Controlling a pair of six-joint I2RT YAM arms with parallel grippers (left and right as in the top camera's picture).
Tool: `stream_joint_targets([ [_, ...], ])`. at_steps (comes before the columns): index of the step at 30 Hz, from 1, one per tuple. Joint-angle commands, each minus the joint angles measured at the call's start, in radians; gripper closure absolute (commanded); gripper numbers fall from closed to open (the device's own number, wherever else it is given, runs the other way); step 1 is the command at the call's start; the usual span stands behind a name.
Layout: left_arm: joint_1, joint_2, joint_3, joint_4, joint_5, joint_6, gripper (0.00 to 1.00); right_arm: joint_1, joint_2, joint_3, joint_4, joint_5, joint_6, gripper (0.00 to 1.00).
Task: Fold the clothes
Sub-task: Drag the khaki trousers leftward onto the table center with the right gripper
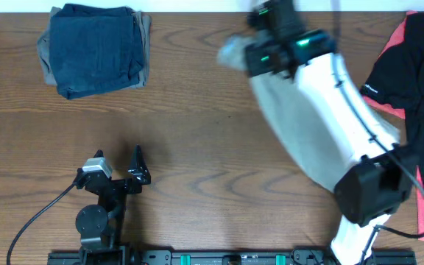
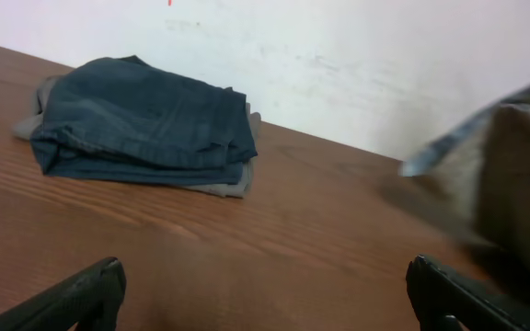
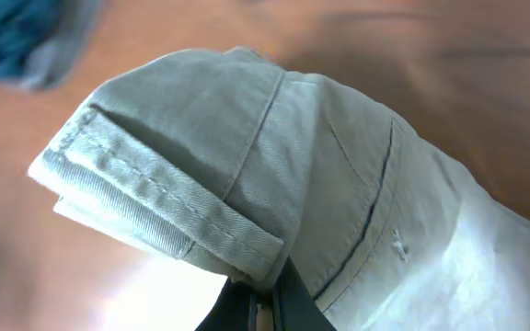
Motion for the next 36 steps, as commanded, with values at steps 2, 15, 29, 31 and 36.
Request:
stream_joint_targets([
  [2,0.005,-0.002,-0.017,-0.033,0.018,0.006,0.02,0.132,0.032,0.001,-0.009,-0.044,-0.014,0.99],
  [15,0.005,-0.002,-0.017,-0.033,0.018,0.006,0.02,0.382,0.037,0.001,-0.043,-0.186,0.045,0.99],
  [29,0.005,-0.002,-0.017,-0.033,0.018,0.006,0.02,0.347,-0.029,0.002,-0.162,-0.208,0.045,0.01],
  [31,0.005,-0.002,-0.017,-0.033,0.018,0.006,0.02,0.338,-0.029,0.002,-0.173,-0.208,0.045,0.01],
  [36,0.005,-0.002,-0.017,-0.033,0.018,0.006,0.02,0.325,-0.025,-0.010,-0.167,-0.093,0.046,0.05],
])
